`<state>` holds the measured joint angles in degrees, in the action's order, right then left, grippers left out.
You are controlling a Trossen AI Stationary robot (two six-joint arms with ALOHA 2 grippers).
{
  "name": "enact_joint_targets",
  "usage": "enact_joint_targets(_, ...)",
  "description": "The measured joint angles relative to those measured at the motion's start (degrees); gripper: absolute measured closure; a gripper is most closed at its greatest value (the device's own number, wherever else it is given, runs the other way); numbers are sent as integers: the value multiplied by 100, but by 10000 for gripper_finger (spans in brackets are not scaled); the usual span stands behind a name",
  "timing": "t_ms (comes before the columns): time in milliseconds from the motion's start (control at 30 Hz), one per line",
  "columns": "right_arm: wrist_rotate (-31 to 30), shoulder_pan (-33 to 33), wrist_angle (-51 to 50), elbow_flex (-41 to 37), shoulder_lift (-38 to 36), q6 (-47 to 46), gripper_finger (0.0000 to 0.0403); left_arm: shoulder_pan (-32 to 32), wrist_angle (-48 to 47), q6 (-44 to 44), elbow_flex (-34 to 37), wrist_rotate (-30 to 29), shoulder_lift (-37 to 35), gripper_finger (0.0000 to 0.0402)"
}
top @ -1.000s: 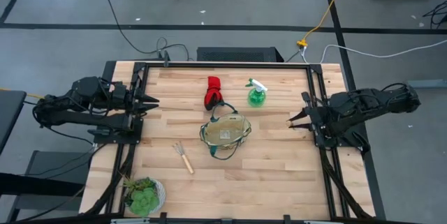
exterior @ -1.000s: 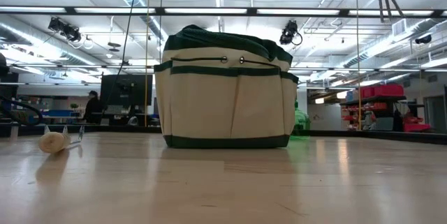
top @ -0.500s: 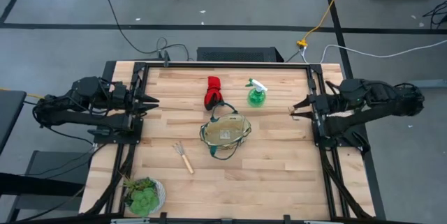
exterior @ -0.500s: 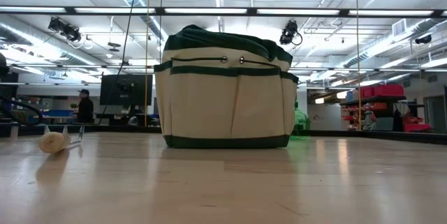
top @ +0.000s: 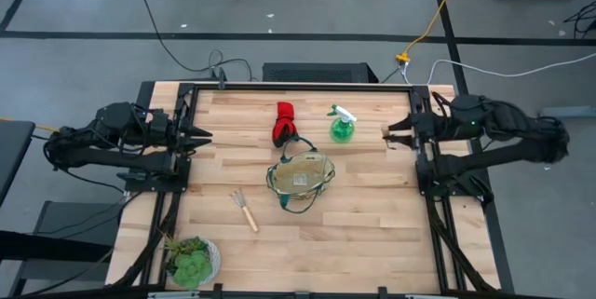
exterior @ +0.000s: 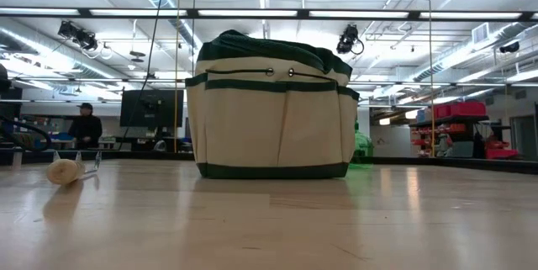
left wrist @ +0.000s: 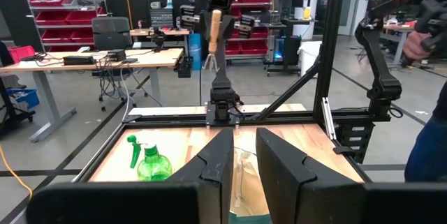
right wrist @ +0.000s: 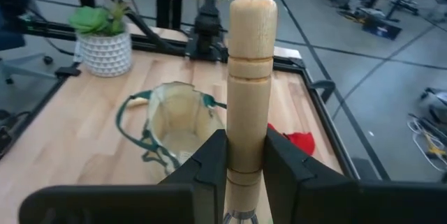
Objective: Pick & Place Garden tools in Gardening bag
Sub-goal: Put the light brown trowel into the light brown and green gardening bag
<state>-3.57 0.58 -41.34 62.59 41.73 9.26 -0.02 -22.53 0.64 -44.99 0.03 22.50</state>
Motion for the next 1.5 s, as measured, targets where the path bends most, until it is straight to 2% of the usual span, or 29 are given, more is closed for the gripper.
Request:
enact_joint_targets(200, 15, -239, 0, 0, 95, 20, 333, 0, 0, 0, 0, -2, 0, 330)
enact_joint_targets(500, 15, -269, 313, 33, 211, -3, 333, -1, -2, -2, 0, -2, -2, 330)
enact_joint_targets(1100, 11, -267, 642, 1484, 1125, 63, 333, 0, -1, -1, 0, -1, -1, 330)
enact_joint_targets(1500, 15, -265, 627, 1644, 1356, 66, 333, 0, 0, 0, 0, -2, -2, 330)
